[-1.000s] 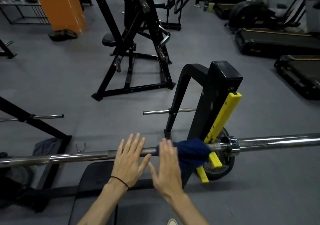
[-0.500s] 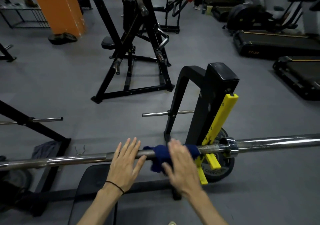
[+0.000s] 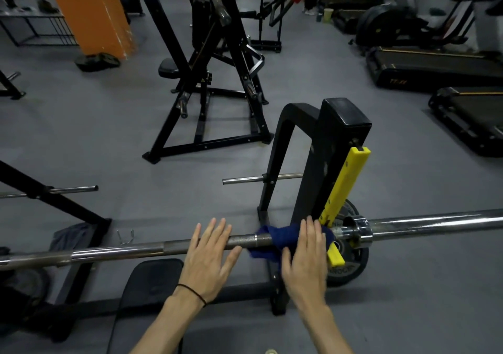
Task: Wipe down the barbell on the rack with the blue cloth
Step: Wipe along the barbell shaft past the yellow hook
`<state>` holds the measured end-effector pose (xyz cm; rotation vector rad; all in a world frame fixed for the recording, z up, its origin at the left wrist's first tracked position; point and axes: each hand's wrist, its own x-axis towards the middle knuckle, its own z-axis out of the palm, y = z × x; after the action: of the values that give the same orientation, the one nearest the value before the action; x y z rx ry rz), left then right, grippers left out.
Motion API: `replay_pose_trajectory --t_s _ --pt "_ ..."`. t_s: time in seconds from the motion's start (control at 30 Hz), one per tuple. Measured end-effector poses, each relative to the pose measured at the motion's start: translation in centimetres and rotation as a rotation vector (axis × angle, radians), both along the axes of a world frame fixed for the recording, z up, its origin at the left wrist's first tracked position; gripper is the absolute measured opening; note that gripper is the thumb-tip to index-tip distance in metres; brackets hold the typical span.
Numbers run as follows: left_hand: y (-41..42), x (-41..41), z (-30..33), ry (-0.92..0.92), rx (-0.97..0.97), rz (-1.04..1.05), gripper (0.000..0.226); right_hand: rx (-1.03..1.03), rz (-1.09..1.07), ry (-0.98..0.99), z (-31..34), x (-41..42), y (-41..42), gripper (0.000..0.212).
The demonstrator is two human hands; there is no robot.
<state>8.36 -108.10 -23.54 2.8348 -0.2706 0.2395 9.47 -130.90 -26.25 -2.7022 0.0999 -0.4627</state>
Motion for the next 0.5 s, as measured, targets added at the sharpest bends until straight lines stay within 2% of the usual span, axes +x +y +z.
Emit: replay_pose_trajectory --t_s 0.03,0.1,0.17,0.2,0.27,0.33,0.4,0.43,0.5 --pt "-0.1 -0.1 -0.1 0.011 0.001 0.004 0.069 0.064 -0.012 -0.002 -0.1 -0.2 2.1 0.082" --pt "-0.2 0.0 -0.3 0.019 0.006 0.008 0.069 0.091 0.203 -0.002 -0.2 -1.0 6.0 0.088" --pt "-0.2 0.1 -0.4 0.024 0.018 -0.013 0.069 -0.032 0.469 -0.001 -0.3 -1.4 5.6 0.087" --pt "-0.1 0.2 -0.5 0.024 0.020 -0.021 0.068 -0.104 0.509 -0.022 -0.1 -0.9 3.7 0.084" --pt "-0.3 0.6 -0.6 0.014 0.000 -0.026 0.068 -0.152 0.393 -0.036 0.0 -0.1 -0.2 0.080" --pt "-0.5 0.6 -0.9 -0.009 0.009 -0.017 0.068 -0.033 0.128 -0.006 0.3 -0.4 -1.4 0.083" --pt "-0.7 0.4 -1.4 -0.067 0.052 -0.015 0.065 0.116 0.010 0.031 0.4 -1.1 2.5 0.097" --pt "-0.7 0.3 -1.6 -0.103 0.070 -0.016 0.062 0.160 0.057 0.038 0.5 -1.6 5.0 0.104" --pt "-0.4 0.5 -1.8 -0.182 0.092 -0.020 0.054 0.105 0.317 0.012 0.4 -2.9 7.9 0.109"
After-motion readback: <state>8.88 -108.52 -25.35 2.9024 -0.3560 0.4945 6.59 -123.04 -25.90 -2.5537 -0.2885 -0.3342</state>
